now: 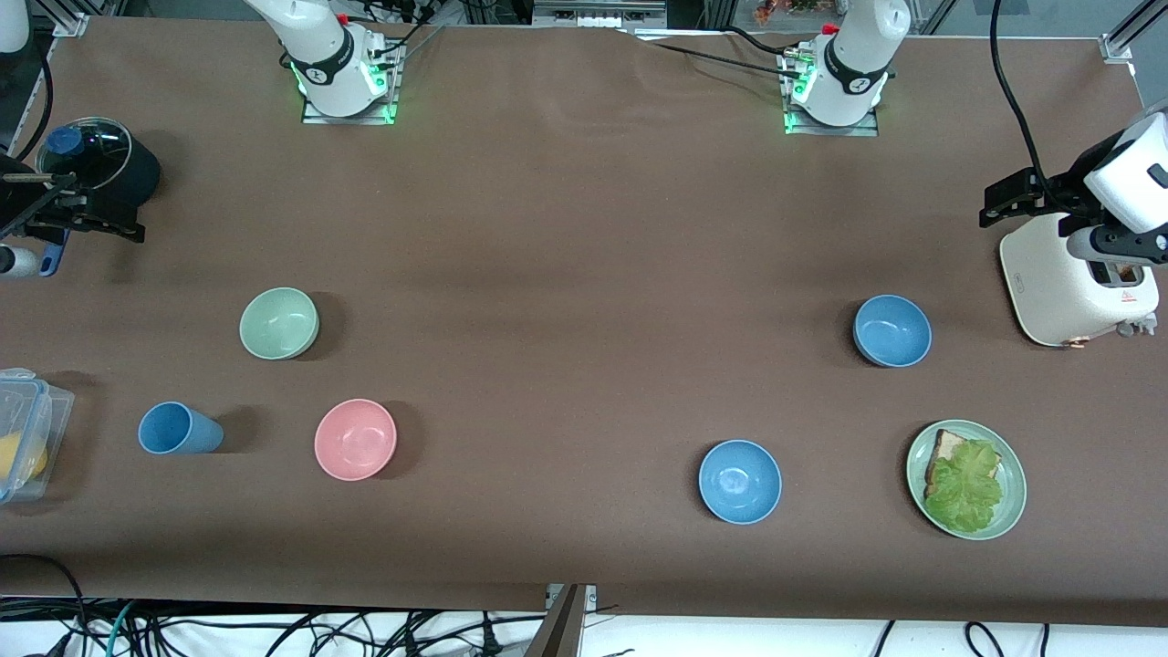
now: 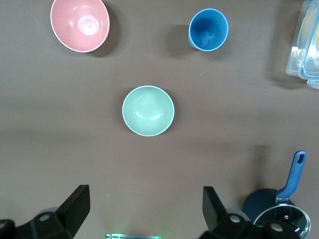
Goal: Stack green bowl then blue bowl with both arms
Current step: 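Reach the right gripper down to the rim of the green bowl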
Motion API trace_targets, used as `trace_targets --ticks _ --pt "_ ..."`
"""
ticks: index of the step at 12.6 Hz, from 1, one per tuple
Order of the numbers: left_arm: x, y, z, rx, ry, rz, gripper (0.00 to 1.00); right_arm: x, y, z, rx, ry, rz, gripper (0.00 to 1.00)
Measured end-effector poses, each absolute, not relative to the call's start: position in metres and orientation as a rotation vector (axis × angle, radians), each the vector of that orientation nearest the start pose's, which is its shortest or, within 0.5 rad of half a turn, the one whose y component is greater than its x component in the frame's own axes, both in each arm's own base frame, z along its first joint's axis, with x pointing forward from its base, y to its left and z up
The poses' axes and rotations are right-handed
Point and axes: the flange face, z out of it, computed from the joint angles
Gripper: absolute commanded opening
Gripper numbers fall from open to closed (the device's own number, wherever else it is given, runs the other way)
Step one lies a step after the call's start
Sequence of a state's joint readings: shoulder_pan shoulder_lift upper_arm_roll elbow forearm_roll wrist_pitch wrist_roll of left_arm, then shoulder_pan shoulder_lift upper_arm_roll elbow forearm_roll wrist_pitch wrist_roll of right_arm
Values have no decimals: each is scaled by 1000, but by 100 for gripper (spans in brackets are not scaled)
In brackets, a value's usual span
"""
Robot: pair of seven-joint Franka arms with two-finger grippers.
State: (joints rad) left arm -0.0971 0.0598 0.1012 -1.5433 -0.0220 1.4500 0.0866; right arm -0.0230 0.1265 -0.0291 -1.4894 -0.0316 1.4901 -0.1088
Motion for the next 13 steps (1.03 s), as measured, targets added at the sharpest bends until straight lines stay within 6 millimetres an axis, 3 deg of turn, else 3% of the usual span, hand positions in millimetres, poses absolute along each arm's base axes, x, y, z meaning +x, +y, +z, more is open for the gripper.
trace_targets --ticks 3,6,10,13 --pt "558 -2 595 -3153 131 241 100 583 -33 583 -3159 -88 205 100" --pt "558 -2 595 -3153 131 241 100 592 -44 559 -3153 -60 259 100" --pt "558 -2 595 -3153 131 241 100 605 -82 502 -3127 36 413 100" --pt "558 -2 595 -3153 131 242 100 612 -96 435 -3084 65 557 99"
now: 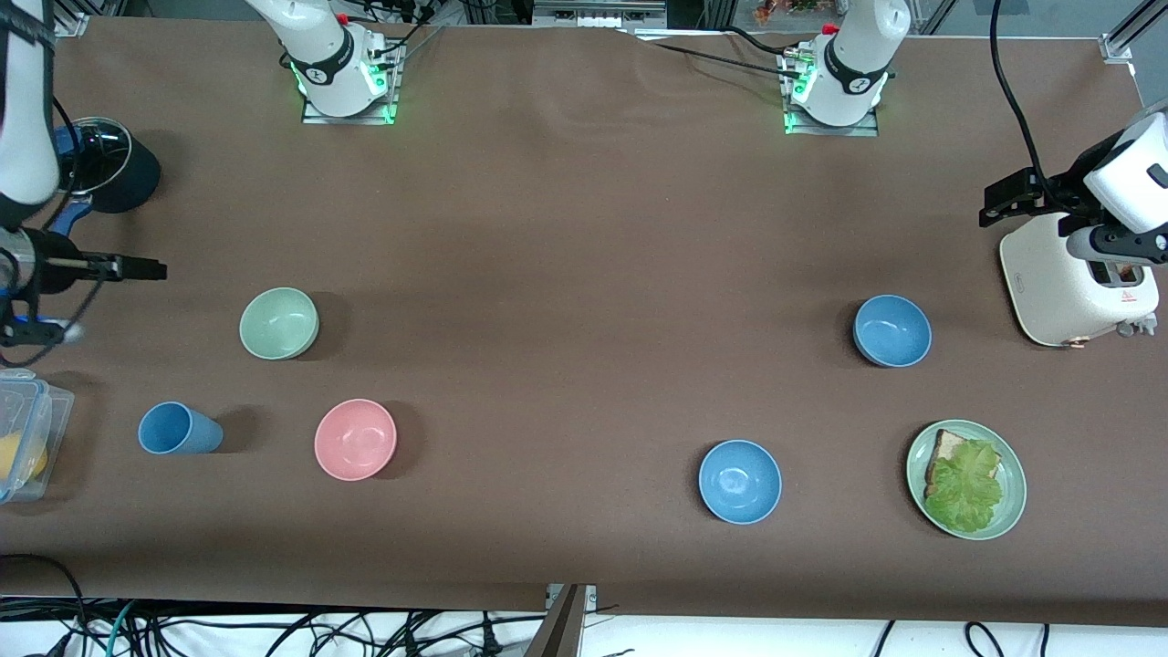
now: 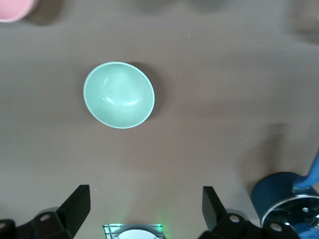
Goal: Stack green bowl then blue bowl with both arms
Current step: 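Reach the right gripper down to the rim of the green bowl, then close the right gripper on the green bowl's rim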
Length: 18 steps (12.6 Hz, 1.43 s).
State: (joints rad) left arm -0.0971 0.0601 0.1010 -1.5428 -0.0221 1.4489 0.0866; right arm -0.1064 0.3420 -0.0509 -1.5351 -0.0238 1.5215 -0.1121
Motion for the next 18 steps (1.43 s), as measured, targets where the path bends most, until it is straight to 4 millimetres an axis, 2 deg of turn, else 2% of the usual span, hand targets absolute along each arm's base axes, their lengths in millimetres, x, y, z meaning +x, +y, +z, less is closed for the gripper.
trace_targets --ticks 3,7,13,18 --pt "558 -2 595 -3153 131 242 100 619 -99 372 -3050 80 592 99" --pt "558 -2 595 -3153 132 242 100 608 -99 304 -3054 90 538 99" --pt "558 -2 595 -3153 132 242 100 585 -97 241 -3096 97 367 99" --pt "558 -2 595 -3152 132 242 100 565 -95 210 -3111 100 297 99"
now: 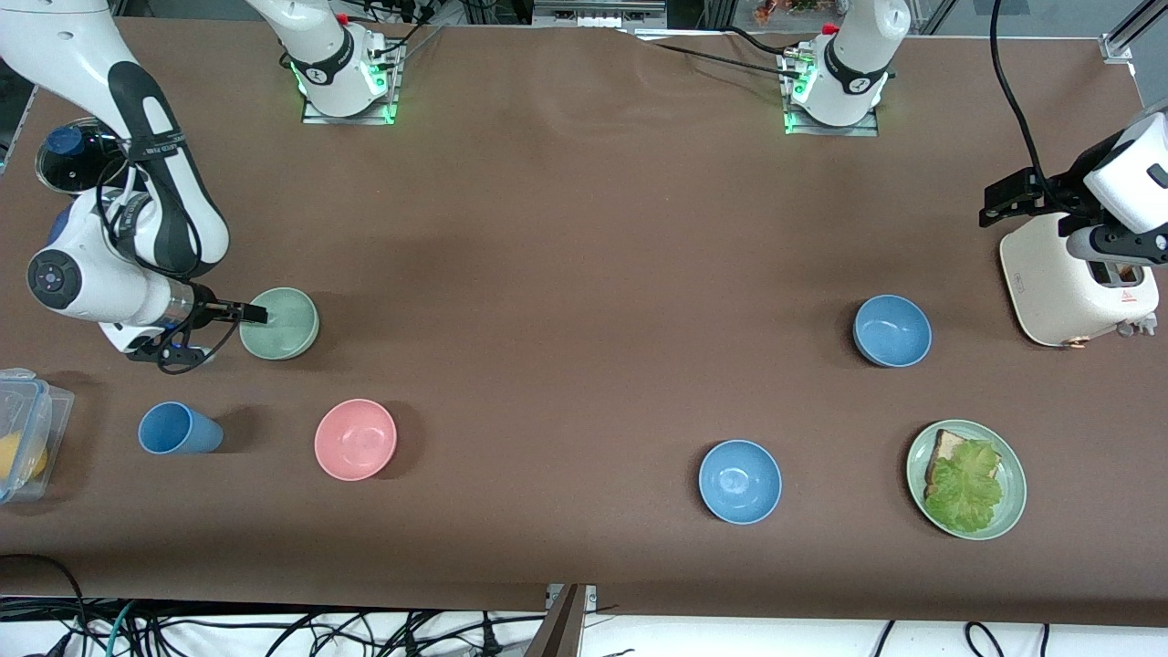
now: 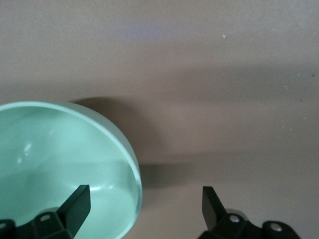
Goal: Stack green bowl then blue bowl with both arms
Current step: 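Close the right gripper on the green bowl's rim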
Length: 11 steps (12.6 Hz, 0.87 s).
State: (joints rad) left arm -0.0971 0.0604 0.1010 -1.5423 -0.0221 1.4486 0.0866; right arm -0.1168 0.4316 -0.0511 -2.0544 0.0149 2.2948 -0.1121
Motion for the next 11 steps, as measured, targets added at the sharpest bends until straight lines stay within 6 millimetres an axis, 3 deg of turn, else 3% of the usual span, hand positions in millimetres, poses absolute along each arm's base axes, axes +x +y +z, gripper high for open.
trace_targets --ticks 1,2,4,6,11 --pt "558 -2 595 -3152 132 242 100 562 -95 206 -3112 100 290 99" --pt "558 -2 595 -3152 132 242 100 561 -95 205 -3113 102 285 90" --pt "558 -2 595 -3152 132 242 100 559 -97 203 -3114 106 275 40" --pt "558 -2 595 -3152 132 242 100 559 -97 203 -3114 109 270 1" --pt "558 -2 595 -3153 132 242 100 560 -96 205 -3107 121 260 0"
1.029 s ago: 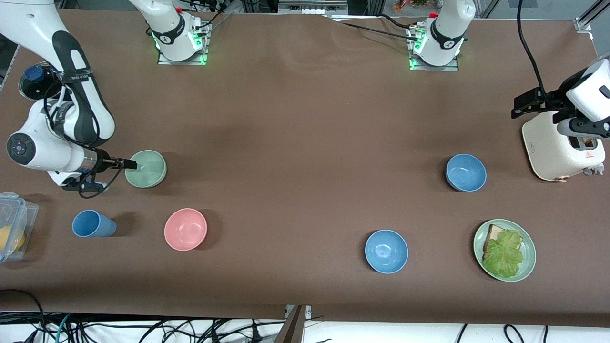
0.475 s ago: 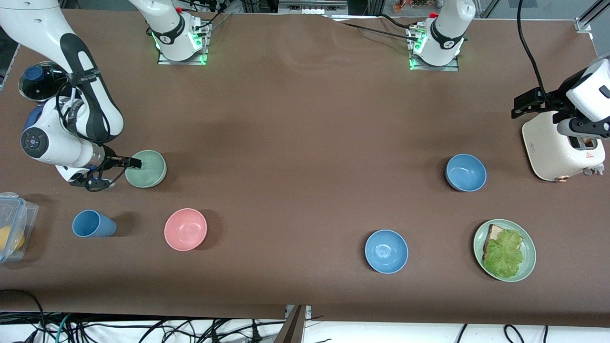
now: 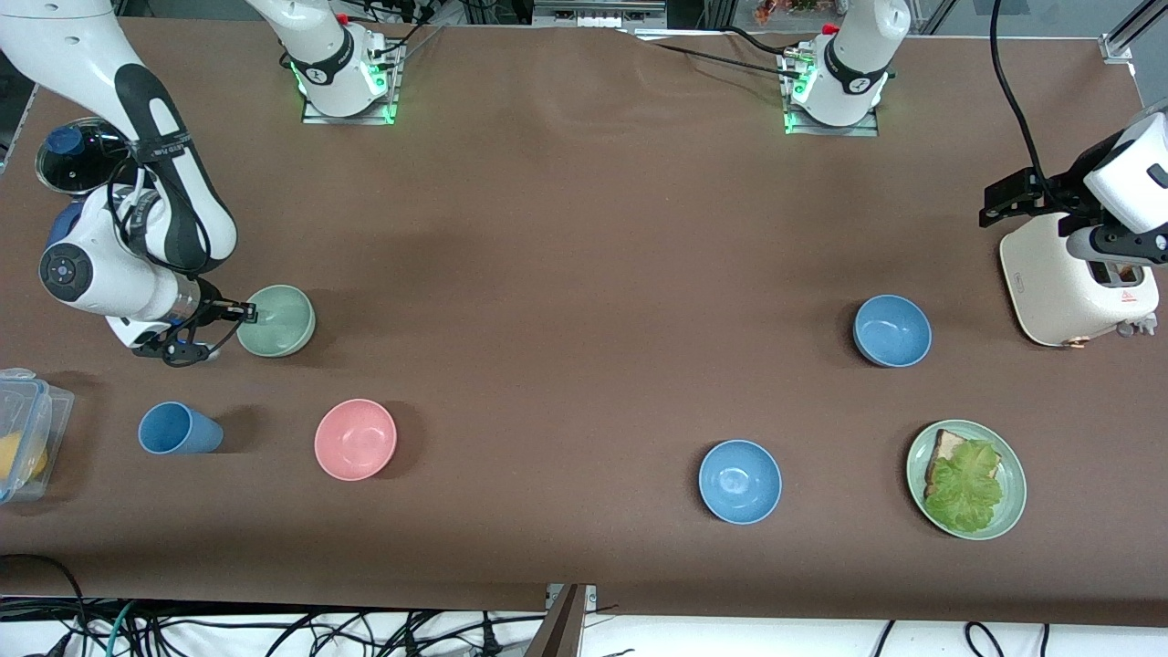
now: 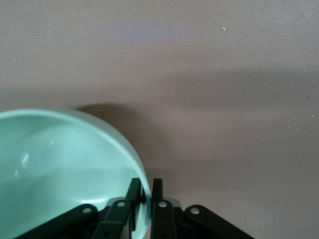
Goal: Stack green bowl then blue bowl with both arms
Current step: 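Close the right gripper on the green bowl's rim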
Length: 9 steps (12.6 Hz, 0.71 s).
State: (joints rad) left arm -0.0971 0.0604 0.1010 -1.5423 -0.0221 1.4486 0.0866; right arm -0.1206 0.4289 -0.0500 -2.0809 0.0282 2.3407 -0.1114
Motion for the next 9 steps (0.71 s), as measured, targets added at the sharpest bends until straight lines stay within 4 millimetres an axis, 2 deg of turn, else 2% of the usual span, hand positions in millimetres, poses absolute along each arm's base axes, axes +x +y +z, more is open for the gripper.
trace_targets --ticks 3,5,7,9 --pt "558 -2 595 -3153 132 242 100 565 -93 215 -3096 133 227 0" --pt "558 -2 595 -3152 132 242 100 573 -77 221 -3085 110 206 0" --pt "558 -2 595 -3152 132 242 100 584 -40 231 -3065 135 208 0" --pt "558 -2 595 -3152 132 242 100 591 6 241 -3041 186 224 0"
